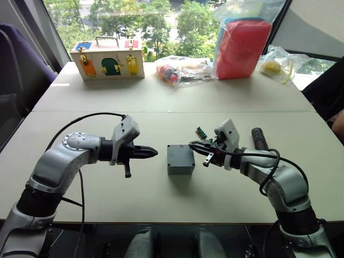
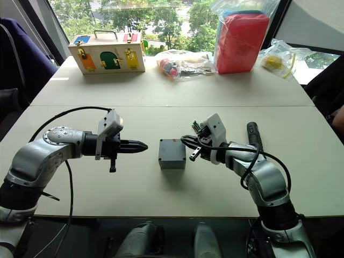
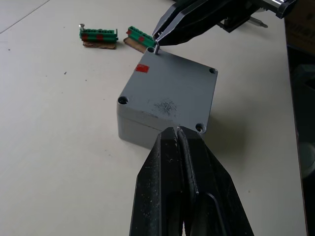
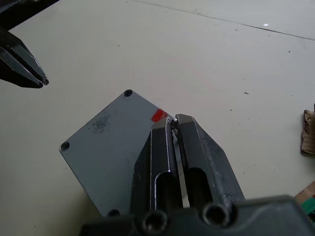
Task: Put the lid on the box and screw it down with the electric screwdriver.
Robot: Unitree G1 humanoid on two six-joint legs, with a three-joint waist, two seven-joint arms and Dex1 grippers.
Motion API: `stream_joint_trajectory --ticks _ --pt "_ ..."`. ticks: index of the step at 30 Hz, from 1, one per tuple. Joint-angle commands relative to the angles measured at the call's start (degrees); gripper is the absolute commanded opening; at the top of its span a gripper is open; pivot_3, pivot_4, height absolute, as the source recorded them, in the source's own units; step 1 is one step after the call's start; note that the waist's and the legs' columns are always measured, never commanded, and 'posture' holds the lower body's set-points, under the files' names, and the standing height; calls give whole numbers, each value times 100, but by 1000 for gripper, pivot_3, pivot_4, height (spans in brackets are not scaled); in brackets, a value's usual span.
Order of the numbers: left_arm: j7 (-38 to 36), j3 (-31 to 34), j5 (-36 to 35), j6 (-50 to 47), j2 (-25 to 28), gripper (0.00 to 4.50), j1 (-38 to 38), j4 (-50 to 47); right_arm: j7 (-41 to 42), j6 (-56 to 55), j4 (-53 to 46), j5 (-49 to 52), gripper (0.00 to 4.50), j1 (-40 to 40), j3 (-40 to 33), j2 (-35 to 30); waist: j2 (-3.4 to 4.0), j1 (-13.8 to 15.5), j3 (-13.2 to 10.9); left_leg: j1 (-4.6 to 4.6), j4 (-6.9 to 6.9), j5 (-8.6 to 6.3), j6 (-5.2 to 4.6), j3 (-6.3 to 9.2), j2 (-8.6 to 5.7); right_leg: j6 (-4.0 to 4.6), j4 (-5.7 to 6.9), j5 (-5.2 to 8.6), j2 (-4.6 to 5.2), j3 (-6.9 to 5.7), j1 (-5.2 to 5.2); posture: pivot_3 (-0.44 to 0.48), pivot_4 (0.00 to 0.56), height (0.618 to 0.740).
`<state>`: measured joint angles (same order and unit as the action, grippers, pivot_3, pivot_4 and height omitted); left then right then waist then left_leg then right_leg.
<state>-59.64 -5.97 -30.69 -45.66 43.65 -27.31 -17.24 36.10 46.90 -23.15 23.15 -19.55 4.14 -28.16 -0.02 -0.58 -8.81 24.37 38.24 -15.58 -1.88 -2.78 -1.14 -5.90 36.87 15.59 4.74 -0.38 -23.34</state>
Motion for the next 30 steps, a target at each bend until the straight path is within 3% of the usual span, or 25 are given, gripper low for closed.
stream_joint_trajectory --ticks 1,28,30 --pt "11 23 -37 58 -3 0 -13 -184 -29 -142 7 -26 82 -106 24 14 0 0 0 0 0 0 0 0 0 0 0 0 0 0 0 0 150 740" --pt "-6 29 -27 70 -14 0 -34 -146 -67 -195 232 -58 82 -107 33 -43 0 0 0 0 0 0 0 0 0 0 1 0 -1 0 0 0 150 740" --pt "-5 34 -29 73 -16 0 -39 -143 -68 -204 247 -67 601 -113 33 -51 0 1 0 0 0 0 0 0 0 0 1 0 -1 0 0 0 150 740"
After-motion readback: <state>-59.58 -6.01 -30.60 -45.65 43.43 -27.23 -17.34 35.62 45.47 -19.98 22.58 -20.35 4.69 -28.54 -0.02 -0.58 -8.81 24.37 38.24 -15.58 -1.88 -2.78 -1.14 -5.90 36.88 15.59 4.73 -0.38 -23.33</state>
